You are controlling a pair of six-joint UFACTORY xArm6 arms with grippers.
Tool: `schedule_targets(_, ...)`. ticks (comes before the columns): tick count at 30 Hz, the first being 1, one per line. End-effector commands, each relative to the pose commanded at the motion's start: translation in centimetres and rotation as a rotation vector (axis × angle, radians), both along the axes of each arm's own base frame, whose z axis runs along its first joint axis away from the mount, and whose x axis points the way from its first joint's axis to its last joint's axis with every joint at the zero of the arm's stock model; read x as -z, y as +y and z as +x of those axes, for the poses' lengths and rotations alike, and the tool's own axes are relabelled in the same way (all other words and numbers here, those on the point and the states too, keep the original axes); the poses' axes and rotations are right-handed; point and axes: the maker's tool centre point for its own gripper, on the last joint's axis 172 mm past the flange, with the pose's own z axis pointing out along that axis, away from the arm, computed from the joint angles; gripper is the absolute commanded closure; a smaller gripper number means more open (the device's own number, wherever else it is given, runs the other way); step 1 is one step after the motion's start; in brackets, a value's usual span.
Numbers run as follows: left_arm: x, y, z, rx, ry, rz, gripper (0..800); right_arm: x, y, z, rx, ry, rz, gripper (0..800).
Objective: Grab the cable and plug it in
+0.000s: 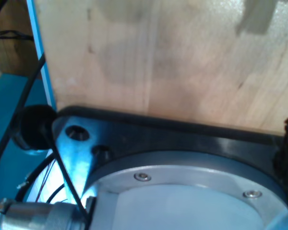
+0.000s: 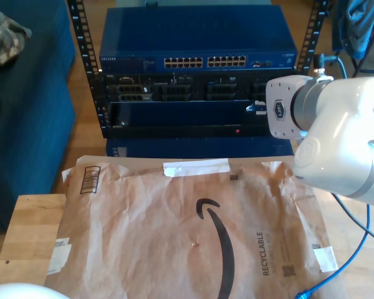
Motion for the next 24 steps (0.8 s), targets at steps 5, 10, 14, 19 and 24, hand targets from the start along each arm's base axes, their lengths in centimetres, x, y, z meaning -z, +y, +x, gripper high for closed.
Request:
schedule_targets(5,0.0,0.0,0.0,0.0,0.0,0.0,0,0.3,2.1,0.8,-0.013,-0.068,-0.028,797)
schedule_targets(10,0.0,0.0,0.0,0.0,0.0,0.0,0,-1.0,0.6,2.1,0.042,-0.163,-0.047,796)
schedule_targets(14,0.0,0.0,0.0,0.0,0.0,0.0,0,-1.1,0.1,2.6,0.065,-0.191,-0.052,797)
schedule_targets(19,0.0,0.0,0.0,0.0,0.0,0.0,0,-1.1,0.8,3.1,0.074,-0.236,-0.061,799)
schedule_targets(24,0.0,0.0,0.0,0.0,0.0,0.0,0,-0.6,0.9,3.0,0.072,-0.229,-0.064,799)
